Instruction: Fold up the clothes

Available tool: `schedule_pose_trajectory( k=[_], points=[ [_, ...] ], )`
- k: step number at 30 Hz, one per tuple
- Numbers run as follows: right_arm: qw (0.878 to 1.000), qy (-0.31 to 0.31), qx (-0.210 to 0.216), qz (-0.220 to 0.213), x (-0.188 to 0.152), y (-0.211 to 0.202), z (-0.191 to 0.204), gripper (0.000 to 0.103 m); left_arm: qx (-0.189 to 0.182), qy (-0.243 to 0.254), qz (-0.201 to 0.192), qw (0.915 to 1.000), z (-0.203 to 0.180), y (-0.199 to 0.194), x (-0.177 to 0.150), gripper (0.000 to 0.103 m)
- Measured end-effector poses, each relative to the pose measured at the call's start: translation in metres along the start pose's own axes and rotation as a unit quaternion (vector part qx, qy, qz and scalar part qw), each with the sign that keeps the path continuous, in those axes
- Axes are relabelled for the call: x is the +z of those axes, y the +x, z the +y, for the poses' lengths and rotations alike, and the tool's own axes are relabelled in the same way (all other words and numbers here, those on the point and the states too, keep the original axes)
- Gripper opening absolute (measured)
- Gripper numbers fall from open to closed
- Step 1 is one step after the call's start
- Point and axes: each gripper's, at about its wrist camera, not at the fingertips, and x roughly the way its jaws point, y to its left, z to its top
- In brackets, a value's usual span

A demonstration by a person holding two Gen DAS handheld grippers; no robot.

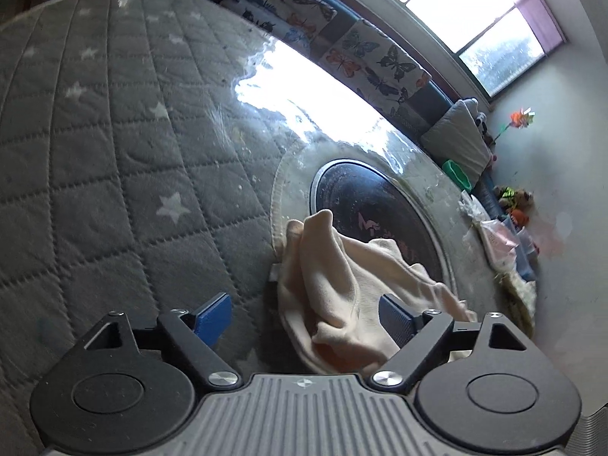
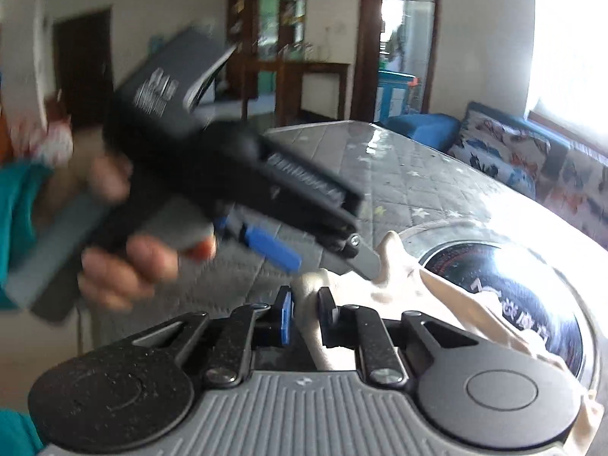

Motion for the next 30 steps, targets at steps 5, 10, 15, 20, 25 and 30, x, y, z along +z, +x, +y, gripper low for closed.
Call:
schedule_pose_trajectory(
  k=[5, 10, 15, 20, 25, 30],
  points=[
    [0.998, 0.058, 0.021, -0.021, 0.006, -0.016, -0.025, 0.011, -0.033, -0.051, 0.026, 0.9978, -0.004, 0.011, 0.001, 0.087],
    [0.996, 0.075, 0.039, -0.033, 0.003, -0.019, -0.039, 0.010, -0.053, -0.075, 0.048, 0.9946, -0.009, 0.030, 0.006, 0.063],
    [0.996, 0.068, 0.058, -0.029, -0.009, -0.022, -0.040, 0.010, -0.056, -0.081, 0.058, 0.9934, -0.003, 0.043, 0.002, 0.023],
    [0.994, 0.098, 0.033, -0.035, -0.027, -0.043, -0.054, 0.029, -0.062, -0.086, 0.050, 0.9931, 0.003, 0.040, 0.000, 0.019],
    [0.982, 0.160, -0.091, -0.039, -0.056, -0.069, -0.107, 0.037, -0.053, -0.060, 0.041, 0.9960, -0.003, 0.039, -0.002, 0.019],
    [0.950, 0.244, -0.195, -0.028, -0.087, -0.080, -0.168, 0.037, -0.047, -0.040, 0.034, 0.9976, -0.005, 0.036, -0.004, 0.019]
  ],
)
